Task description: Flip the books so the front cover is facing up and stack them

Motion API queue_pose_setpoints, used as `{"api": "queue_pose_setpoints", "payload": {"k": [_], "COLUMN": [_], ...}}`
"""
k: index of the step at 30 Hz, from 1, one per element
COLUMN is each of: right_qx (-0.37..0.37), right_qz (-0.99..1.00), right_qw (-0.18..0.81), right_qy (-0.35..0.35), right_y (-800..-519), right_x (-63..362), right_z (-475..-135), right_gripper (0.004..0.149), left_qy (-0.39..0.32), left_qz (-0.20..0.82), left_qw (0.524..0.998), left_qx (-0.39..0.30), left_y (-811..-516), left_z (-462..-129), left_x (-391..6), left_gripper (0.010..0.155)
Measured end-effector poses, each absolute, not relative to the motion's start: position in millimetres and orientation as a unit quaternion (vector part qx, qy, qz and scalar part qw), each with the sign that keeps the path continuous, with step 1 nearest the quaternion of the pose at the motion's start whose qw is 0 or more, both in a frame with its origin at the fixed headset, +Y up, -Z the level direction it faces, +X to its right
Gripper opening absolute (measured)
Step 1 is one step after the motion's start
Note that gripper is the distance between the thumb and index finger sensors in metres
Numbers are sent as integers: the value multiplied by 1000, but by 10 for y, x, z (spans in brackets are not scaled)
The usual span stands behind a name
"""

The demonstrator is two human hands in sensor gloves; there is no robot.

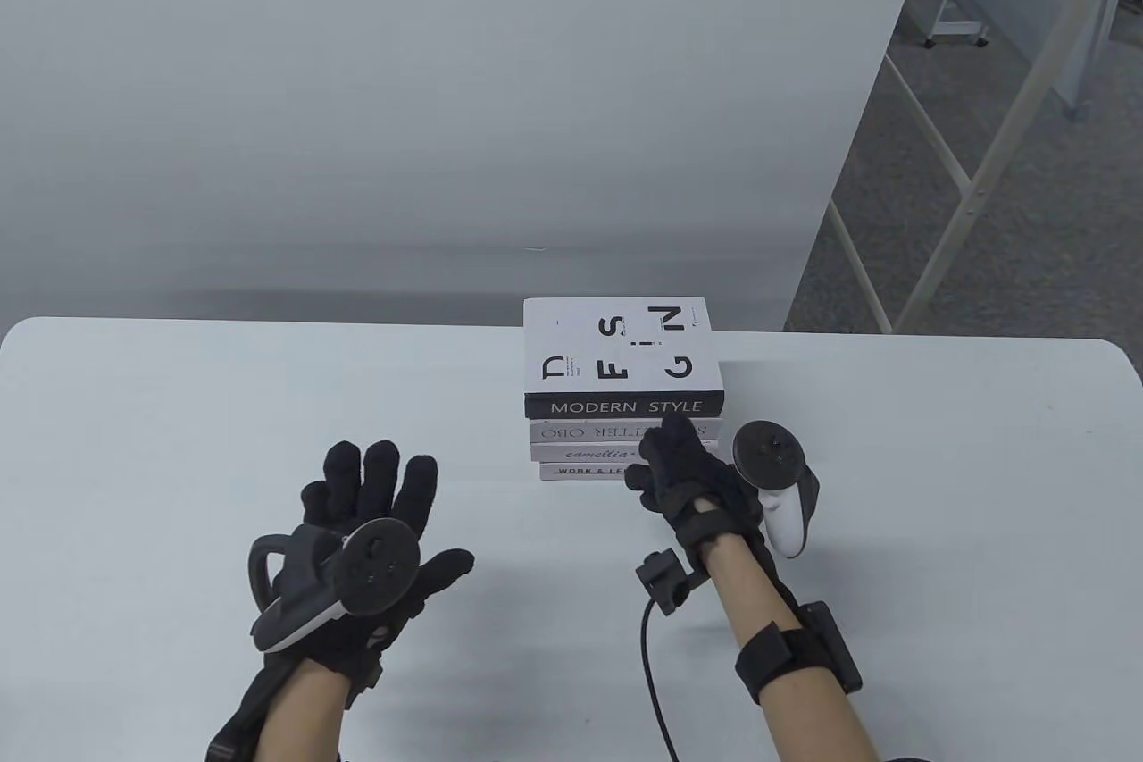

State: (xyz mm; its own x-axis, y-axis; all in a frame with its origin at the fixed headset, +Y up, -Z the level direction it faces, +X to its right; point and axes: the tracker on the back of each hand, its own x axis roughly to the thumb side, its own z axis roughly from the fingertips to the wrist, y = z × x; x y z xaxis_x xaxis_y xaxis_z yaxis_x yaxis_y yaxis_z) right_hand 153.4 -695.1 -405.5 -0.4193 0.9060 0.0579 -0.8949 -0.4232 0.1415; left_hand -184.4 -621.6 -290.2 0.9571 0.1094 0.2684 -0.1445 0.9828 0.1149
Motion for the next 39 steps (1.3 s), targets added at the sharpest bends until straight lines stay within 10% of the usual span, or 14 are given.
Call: {"api": "queue_pose_setpoints", "payload": {"k": [24,39], "right_qx": [161,188], "right_qz": [984,978], "right_qw": [46,51], "right_qy": [-62,-72], "right_y": [-6799,-6667], "right_x": [2156,2060], "right_z": [-3000,-2934], "right_gripper": [91,89], "left_qy": [-175,-181], "left_qz": [-25,-31], "left_qw": [984,983], "left_qx": [30,27], "left_y": [-6806,-6796], "left_z": [-3123,-3107], "left_x": [-1434,-1362], "left_gripper": [101,100]}}
